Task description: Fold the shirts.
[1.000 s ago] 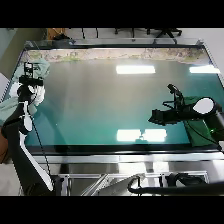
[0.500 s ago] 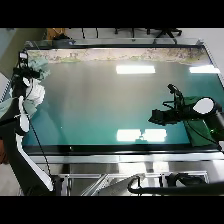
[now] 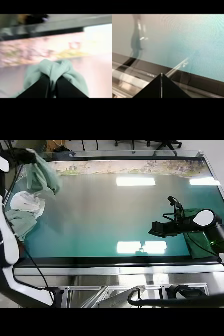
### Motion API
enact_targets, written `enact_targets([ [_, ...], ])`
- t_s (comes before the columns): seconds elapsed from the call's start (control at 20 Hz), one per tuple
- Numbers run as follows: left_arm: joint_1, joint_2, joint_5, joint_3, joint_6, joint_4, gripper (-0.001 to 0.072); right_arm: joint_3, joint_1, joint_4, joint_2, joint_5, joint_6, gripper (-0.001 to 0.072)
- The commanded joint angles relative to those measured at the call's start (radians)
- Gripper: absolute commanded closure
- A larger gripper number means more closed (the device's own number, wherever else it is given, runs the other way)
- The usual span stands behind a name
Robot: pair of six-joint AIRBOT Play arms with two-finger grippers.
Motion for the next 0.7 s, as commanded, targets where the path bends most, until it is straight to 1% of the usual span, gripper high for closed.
enact_targets([
  [0.0, -0.132, 0.19, -0.419, -0.002, -0.069, -0.189, 0.0696, 0.0, 0.001, 0.0, 0.0, 0.0, 0.0, 0.0697],
  [0.05, -0.179, 0.237, -0.465, -0.03, -0.07, -0.254, 0.0696, 0.0, 0.001, 0.0, 0.0, 0.0, 0.0, 0.0696],
  [0.1, -0.229, 0.288, -0.482, -0.088, -0.078, -0.299, 0.0696, 0.0, 0.001, 0.0, 0.0, 0.0, 0.0, 0.0697],
  [0.2, -0.337, 0.37, -0.48, -0.232, -0.144, -0.3, 0.0696, 0.0, 0.001, 0.0, 0.0, 0.0, 0.0, 0.0696],
  [0.35, -0.49, 0.444, -0.426, -0.493, -0.189, -0.3, 0.0696, 0.0, 0.001, 0.0, 0.0, 0.0, 0.0, 0.0696],
  [0.5, -0.574, 0.456, -0.379, -0.686, -0.228, -0.302, 0.0694, 0.0, 0.001, 0.0, 0.0, 0.0, 0.0, 0.0696],
  [0.65, -0.615, 0.456, -0.385, -0.798, -0.231, -0.302, 0.0688, 0.0, 0.001, 0.0, 0.0, 0.0, 0.0, 0.0697],
])
